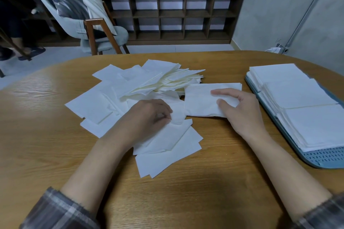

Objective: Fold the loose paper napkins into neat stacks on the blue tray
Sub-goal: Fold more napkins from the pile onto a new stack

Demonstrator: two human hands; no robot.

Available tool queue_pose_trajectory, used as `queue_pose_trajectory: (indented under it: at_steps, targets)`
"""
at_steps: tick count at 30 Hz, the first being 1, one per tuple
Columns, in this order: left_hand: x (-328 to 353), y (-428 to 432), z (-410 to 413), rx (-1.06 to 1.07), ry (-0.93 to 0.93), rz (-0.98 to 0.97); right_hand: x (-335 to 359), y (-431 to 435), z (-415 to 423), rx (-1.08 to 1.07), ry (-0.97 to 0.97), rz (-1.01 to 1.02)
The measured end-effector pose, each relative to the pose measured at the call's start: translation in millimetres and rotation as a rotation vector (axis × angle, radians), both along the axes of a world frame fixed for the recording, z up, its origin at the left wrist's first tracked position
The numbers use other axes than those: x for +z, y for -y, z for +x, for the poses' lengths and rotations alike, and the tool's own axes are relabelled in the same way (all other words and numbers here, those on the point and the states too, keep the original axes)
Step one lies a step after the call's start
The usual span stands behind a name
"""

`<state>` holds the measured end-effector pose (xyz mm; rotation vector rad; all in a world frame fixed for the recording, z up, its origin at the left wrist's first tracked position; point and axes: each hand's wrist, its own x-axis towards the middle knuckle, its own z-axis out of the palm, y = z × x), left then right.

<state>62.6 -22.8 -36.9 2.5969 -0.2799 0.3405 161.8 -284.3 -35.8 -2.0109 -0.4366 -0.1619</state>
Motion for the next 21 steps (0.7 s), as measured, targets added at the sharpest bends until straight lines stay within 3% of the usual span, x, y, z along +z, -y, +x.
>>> queue_pose_trajectory:
  at_steps: [3,9,15,21]
  targets:
    - [-1,1,0,-0.019,0.042,0.063,1,0,-1,-0.003,0.001,0.004]
    - [5,3,-2,0.026,0.069,-0.017,2,0,-2,-0.010,0.014,0.009]
    - [16,15,-9,-0.046,-0.063,-0.377,4,0,-3,-0.071,0.034,0.059]
    - [11,25,-11,-0.101,-0.126,-0.512,8,1,-6,-0.003,0.022,0.082]
